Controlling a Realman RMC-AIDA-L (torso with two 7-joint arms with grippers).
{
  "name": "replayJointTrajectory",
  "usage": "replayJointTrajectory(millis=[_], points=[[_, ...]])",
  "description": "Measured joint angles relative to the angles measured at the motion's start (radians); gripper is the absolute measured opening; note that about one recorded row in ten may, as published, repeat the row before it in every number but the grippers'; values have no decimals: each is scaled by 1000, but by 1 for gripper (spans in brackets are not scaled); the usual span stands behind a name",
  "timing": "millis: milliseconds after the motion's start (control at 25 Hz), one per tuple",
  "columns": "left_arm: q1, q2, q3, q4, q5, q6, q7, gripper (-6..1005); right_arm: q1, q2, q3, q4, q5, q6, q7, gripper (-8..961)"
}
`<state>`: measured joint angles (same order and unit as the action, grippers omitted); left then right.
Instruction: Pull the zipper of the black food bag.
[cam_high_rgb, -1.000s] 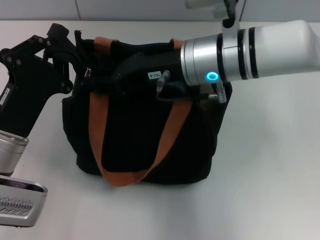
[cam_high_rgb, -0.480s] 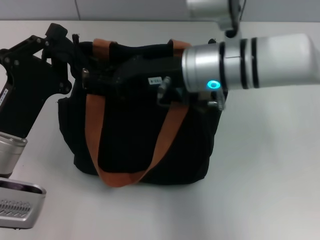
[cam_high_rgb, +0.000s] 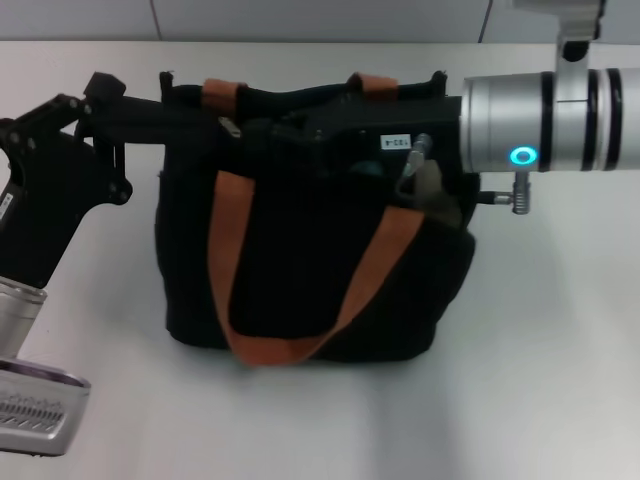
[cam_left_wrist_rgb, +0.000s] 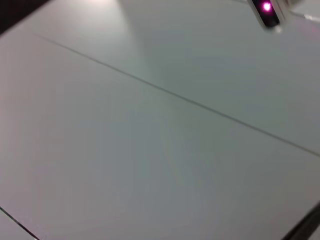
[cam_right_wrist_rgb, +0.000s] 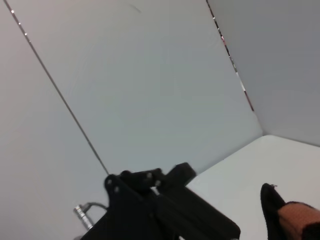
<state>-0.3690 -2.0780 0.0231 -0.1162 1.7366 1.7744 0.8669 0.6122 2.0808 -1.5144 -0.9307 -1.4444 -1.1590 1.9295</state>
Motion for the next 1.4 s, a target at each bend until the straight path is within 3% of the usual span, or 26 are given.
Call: replayJointTrajectory(millis=[640, 840, 1120, 1400], points=[[3, -1, -6, -14, -1, -10, 38, 16, 4, -4, 101, 2, -94, -113, 31, 17], [2, -2, -2, -14, 0, -9, 38, 16, 12, -4, 103, -4, -96, -149, 26, 210], [-4, -2, 3, -15, 2, -9, 39, 17, 58, 3, 96, 20, -132, -128, 32, 368], [-8, -2, 5, -17, 3, -5, 38, 18, 115, 6, 81, 97, -124, -105, 33, 389]])
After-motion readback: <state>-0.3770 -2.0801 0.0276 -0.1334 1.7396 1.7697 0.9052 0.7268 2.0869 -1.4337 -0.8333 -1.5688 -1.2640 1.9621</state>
